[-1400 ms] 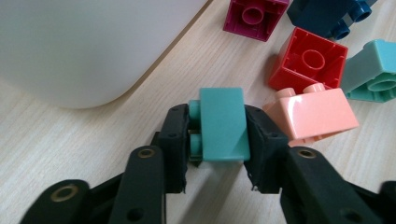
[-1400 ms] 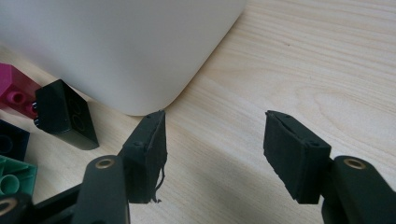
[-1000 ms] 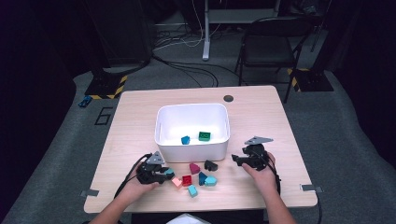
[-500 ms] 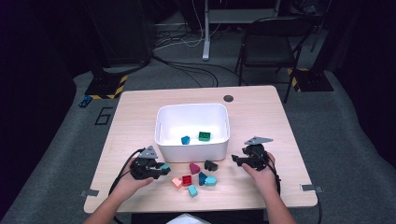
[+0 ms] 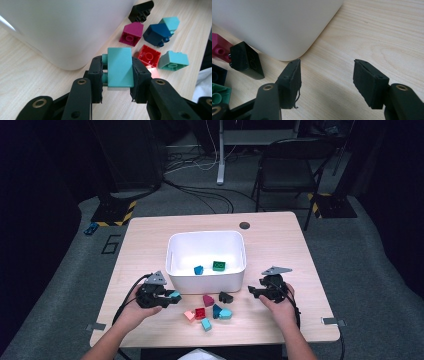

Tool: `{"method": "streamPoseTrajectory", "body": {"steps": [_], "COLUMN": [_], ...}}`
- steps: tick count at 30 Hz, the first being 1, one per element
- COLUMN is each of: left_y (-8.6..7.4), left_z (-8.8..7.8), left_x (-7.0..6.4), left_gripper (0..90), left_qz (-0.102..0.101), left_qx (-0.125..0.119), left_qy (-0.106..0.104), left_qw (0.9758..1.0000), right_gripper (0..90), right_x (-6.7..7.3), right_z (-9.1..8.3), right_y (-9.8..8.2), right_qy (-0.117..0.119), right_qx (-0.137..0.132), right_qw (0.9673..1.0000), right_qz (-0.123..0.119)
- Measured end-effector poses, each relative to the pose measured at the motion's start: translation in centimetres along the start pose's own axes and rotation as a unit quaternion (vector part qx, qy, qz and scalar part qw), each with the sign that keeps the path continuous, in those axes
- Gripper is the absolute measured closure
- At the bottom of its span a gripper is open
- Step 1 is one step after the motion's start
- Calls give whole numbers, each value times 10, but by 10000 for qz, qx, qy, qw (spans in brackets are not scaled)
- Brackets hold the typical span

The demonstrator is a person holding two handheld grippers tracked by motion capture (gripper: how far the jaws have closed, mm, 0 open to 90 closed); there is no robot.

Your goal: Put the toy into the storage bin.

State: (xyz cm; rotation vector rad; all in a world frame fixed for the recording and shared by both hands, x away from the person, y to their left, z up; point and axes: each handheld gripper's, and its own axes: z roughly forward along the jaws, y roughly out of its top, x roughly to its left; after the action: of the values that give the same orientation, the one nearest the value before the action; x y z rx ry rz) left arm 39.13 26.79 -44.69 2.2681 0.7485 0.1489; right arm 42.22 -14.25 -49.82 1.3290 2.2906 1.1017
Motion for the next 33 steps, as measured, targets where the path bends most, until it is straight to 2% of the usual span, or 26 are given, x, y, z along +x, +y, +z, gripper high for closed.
{"method": "streamPoseTrajectory", "body": {"steps": [13,19,23,29,33], "left_y": [17,29,36,49,61], "left_z": [-18,-29,-32,-37,-41], "left_x": [-5,-6,-8,-9,-12], "left_gripper": [668,668,668,668,668], "left_qz": [40,4,62,98,202], "left_qx": [32,-76,-105,-193,-234], "left_qy": [-55,-93,-52,-151,-173], "left_qw": [10000,9999,9999,9997,9994], "right_gripper": [389,389,389,388,388], "right_x": [0,-1,-1,-1,-2], "right_z": [0,0,0,0,0], "right_y": [0,0,0,0,0], "right_qy": [3,-4,-4,-5,-8], "right_qx": [4,3,8,6,5], "right_qw": [10000,10000,10000,10000,10000], "right_qz": [2,5,2,16,2]}}
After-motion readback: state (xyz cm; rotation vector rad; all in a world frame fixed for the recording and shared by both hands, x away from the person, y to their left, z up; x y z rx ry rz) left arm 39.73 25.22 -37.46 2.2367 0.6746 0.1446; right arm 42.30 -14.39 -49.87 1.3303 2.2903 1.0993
